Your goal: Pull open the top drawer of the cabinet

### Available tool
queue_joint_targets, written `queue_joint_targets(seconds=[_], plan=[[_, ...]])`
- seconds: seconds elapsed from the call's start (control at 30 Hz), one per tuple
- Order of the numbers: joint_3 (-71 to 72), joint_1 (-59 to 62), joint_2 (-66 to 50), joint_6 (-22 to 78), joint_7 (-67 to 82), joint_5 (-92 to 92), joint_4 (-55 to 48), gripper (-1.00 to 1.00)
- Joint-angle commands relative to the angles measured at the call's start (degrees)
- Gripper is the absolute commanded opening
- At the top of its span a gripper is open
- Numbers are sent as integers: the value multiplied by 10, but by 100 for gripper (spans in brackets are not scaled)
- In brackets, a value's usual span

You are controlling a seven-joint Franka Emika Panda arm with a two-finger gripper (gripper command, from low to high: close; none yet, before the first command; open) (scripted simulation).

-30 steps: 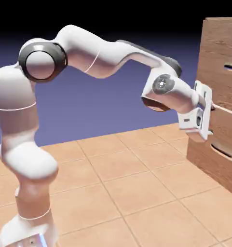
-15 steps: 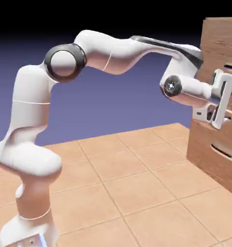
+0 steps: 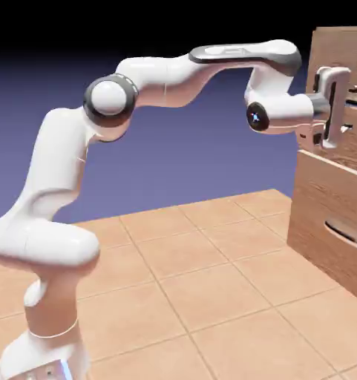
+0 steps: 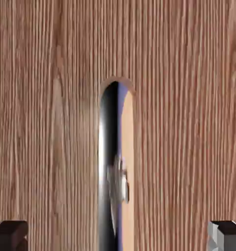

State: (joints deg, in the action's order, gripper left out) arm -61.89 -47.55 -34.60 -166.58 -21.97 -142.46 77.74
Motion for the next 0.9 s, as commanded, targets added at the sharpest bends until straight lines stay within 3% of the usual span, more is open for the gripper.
queue_joint_targets(seconds=[0.0,0.17,0.2,0.87], plan=[[9,16,-15,-3,-22,13,-21,0],[43,81,-74,-14,-112,64,-105,0],[43,81,-74,-14,-112,64,-105,-100],[-223,-287,139,22,197,-101,213,-100]])
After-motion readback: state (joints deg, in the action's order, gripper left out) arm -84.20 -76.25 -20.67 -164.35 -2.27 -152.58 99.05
